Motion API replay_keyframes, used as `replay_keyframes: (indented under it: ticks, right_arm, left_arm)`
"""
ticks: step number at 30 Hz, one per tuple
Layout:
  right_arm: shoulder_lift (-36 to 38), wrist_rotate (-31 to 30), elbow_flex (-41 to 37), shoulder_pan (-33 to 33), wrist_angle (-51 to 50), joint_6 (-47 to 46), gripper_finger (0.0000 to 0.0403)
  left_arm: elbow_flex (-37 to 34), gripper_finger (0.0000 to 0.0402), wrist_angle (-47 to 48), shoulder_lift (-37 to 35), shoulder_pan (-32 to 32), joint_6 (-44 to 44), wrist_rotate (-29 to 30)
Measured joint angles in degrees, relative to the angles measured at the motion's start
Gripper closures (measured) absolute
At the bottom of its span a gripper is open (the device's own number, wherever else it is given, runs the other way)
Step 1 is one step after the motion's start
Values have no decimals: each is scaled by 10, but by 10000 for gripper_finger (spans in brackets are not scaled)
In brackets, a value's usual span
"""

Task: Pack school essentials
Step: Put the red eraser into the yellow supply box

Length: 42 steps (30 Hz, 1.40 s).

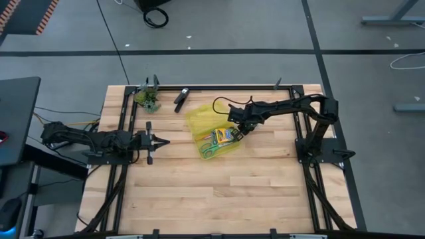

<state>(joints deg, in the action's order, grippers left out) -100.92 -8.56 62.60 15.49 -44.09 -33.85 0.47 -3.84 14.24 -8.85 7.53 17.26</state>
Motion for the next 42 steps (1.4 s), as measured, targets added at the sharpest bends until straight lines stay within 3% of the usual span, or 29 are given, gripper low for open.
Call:
replay_keyframes:
  ticks: [10, 30, 42]
  right_arm:
    - [1, -32, 57, -12, -66, 0, 326]
    - [2, -65, 168, -62, -96, -6, 326]
    - [2, -61, 175, -134, 14, 10, 326]
  left_arm:
    - [0, 385, 2, 0, 0, 0, 0]
    - [0, 381, 2, 0, 0, 1, 0]
    - [0, 386, 3, 0, 0, 1, 0]
